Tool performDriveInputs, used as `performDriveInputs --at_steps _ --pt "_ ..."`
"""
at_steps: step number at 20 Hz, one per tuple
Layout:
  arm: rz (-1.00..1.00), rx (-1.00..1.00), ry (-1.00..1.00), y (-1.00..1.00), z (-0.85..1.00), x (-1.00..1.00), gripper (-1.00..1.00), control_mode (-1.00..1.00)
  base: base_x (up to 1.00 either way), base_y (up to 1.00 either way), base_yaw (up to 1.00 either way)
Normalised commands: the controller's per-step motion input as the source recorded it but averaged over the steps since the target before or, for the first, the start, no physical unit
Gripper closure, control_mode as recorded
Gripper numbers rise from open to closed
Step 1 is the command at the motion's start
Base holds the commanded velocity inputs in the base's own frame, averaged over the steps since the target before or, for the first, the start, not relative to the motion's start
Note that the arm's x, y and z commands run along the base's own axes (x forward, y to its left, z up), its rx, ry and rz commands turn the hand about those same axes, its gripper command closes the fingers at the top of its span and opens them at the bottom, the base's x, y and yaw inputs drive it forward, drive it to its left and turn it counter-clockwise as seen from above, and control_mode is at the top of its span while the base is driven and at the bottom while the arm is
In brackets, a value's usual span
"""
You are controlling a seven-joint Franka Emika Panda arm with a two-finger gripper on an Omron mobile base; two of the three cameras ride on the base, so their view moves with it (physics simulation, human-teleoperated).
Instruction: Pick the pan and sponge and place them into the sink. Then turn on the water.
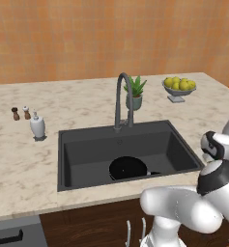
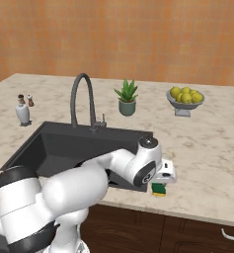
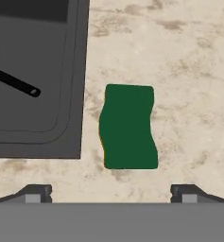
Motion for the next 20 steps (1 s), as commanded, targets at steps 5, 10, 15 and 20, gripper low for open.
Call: performDriveInputs --at_steps 5,10,15,20 --pt "0.00 0.00 0.14 -0.02 -0.25 0.29 -1.00 -1.00 0.00 0.00 0.00" --pt "0.01 0.00 0.06 -0.18 -0.24 0.24 -1.00 -1.00 0.00 0.00 0.00" --pt "0.02 0.00 0.03 -0.17 -0.22 0.13 -1.00 -1.00 0.00 0.00 0.00" --pt "0.04 0.00 0.08 -0.08 -0.19 0.12 -1.00 -1.00 0.00 0.00 0.00"
